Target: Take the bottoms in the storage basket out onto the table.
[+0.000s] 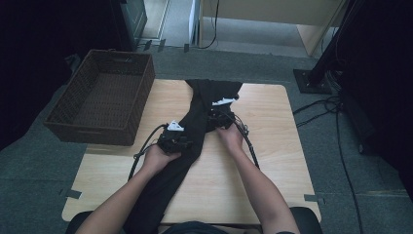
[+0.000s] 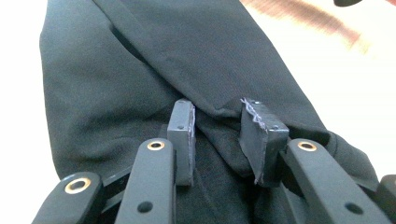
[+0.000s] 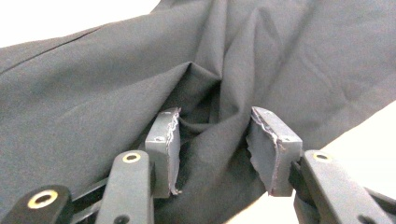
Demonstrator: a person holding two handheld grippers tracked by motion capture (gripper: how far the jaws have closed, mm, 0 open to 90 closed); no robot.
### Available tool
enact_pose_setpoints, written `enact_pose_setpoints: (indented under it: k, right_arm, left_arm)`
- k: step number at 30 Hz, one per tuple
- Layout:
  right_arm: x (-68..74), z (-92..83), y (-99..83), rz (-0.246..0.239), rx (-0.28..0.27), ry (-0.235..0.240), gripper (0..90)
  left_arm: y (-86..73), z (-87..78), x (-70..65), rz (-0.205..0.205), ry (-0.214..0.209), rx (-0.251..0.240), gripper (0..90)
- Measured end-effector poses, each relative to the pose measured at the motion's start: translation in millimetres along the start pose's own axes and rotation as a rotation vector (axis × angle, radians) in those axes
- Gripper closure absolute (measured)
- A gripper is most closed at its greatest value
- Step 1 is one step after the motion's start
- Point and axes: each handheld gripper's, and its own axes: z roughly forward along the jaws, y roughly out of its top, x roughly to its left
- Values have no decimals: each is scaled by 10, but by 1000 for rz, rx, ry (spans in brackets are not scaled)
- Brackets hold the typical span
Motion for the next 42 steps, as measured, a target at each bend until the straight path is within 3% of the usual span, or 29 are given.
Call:
enact_pose_setpoints:
  k: [3,5,7,11,15,16,20,25,30,33,36,39,42]
  right_arm:
    - [-21,-114,-9,30,-40,15,563]
    - [34,-265,-22,-1,-65,21,556]
    - [60,-303,-32,-10,-64,31,552]
    - [167,-412,-97,1,-94,76,532]
    - [307,-472,-198,-30,-92,83,530]
    - [322,-473,-223,-48,-97,72,531]
    - [285,-429,-263,-25,-92,53,537]
    - [205,-261,-324,15,-62,39,519]
    - [226,-179,-311,34,-75,30,526]
    - [277,-143,-279,-8,-73,-4,650]
    - [274,-124,-257,8,-74,10,865]
    - [193,-162,-240,64,-32,48,900]
    - [127,-227,-252,50,-6,51,900]
  left_arm:
    - [-18,-12,-10,-12,-9,-2,664]
    - [-29,-26,-19,-15,-18,4,663]
    - [-33,-30,-36,-23,-26,6,662]
    - [-42,-35,-53,-11,-17,5,669]
    - [-35,-23,-36,0,-21,8,785]
    - [-32,-18,-39,4,-24,9,814]
    - [-12,-18,-58,30,-19,24,864]
    - [-18,-18,-19,-7,-45,19,876]
    - [-19,-19,-30,2,-37,18,877]
    - [-19,-19,-31,-4,-42,16,879]
    - [-13,-34,-37,-7,-45,12,884]
    - [19,-149,-16,-20,-51,-21,886]
    - [39,-266,17,-22,-45,-45,887]
